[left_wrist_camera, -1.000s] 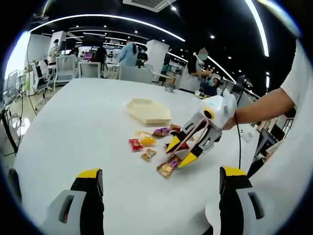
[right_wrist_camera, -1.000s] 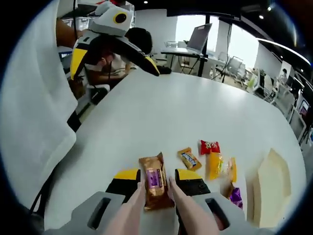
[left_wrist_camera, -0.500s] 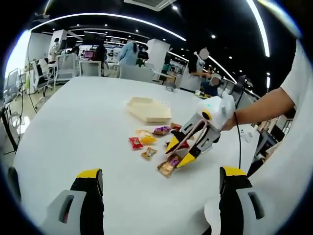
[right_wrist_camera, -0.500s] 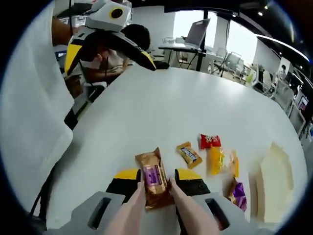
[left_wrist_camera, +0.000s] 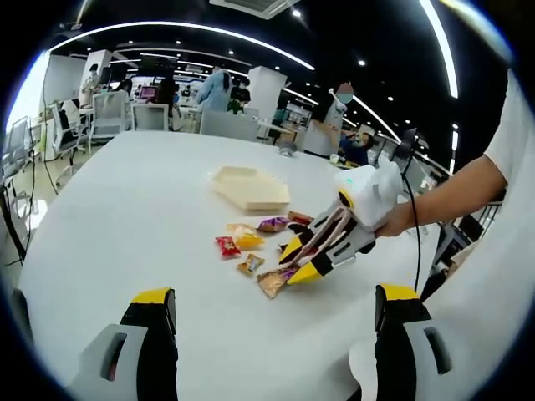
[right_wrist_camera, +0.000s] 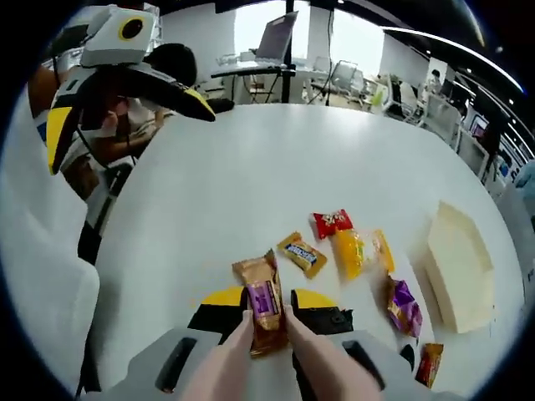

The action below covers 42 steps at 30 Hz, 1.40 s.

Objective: Place the target food into the container with the food tongs after gripping and lifting it, then release it inside without dropping or visibly crushing the food.

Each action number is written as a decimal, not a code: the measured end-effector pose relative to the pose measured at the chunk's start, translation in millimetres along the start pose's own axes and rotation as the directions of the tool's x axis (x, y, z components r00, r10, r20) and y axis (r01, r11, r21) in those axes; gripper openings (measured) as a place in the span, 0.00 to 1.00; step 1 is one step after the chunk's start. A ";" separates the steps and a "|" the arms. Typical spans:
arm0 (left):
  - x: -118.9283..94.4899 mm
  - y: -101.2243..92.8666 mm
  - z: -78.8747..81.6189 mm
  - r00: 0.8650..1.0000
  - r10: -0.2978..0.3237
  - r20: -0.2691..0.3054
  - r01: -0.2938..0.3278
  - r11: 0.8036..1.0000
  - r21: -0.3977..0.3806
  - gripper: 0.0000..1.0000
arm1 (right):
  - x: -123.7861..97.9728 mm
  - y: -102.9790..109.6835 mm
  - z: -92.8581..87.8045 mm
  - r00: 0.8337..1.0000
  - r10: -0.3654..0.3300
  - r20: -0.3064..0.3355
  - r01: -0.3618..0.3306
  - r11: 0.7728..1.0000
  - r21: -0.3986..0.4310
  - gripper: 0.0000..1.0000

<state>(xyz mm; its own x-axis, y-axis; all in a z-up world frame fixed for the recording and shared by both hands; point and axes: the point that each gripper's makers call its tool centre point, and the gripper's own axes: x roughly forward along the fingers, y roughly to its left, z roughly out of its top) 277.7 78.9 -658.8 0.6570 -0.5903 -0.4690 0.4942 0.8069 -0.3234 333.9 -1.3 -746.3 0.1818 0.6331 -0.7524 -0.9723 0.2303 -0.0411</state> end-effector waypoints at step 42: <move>41.5 -83.0 59.1 0.994 -0.097 0.051 0.089 0.985 0.146 0.99 | -167.1 -28.1 -45.4 0.893 -0.429 0.133 0.326 0.823 0.465 0.21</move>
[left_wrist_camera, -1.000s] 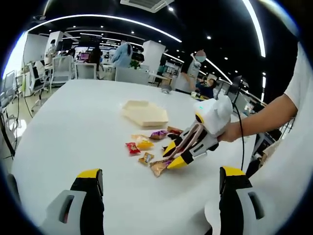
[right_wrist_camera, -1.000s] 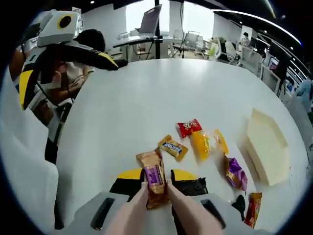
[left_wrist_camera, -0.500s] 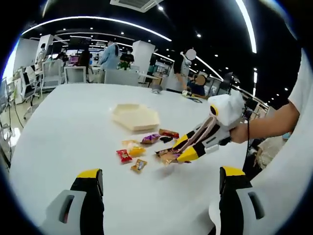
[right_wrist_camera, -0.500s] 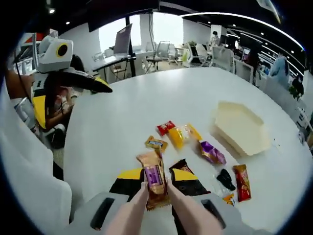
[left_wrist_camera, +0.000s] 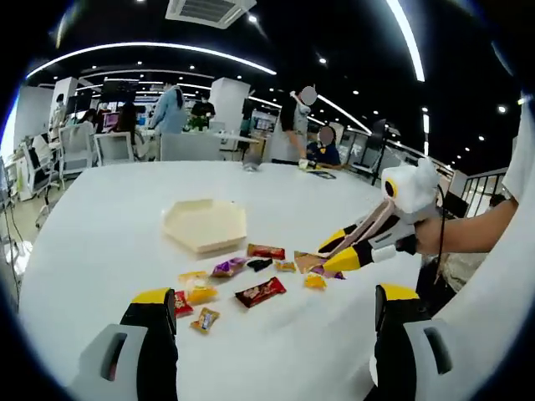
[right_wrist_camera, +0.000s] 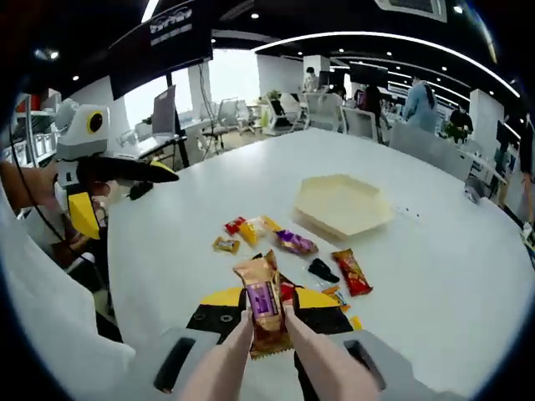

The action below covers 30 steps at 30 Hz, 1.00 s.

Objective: Place the target food into the container with the food tongs after gripping and lifting it, then release it inside without dropping or visibly crushing the food.

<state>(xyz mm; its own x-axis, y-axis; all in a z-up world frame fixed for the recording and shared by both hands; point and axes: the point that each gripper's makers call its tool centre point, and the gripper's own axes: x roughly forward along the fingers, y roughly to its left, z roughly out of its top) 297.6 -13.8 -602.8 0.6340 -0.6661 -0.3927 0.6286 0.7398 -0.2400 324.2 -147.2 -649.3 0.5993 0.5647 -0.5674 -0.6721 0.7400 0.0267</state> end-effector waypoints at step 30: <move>-32.4 31.5 14.0 0.998 0.053 0.030 -0.056 0.995 0.079 0.99 | -30.1 -45.8 43.5 0.981 -0.176 0.082 0.167 0.980 0.108 0.21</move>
<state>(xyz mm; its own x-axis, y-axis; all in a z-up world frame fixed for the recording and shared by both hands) 303.1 29.8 -585.3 0.6799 -0.6282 -0.3782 0.6260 0.7659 -0.1467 355.8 -182.2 -597.6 0.7418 0.4539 -0.4936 -0.5117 0.8589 0.0209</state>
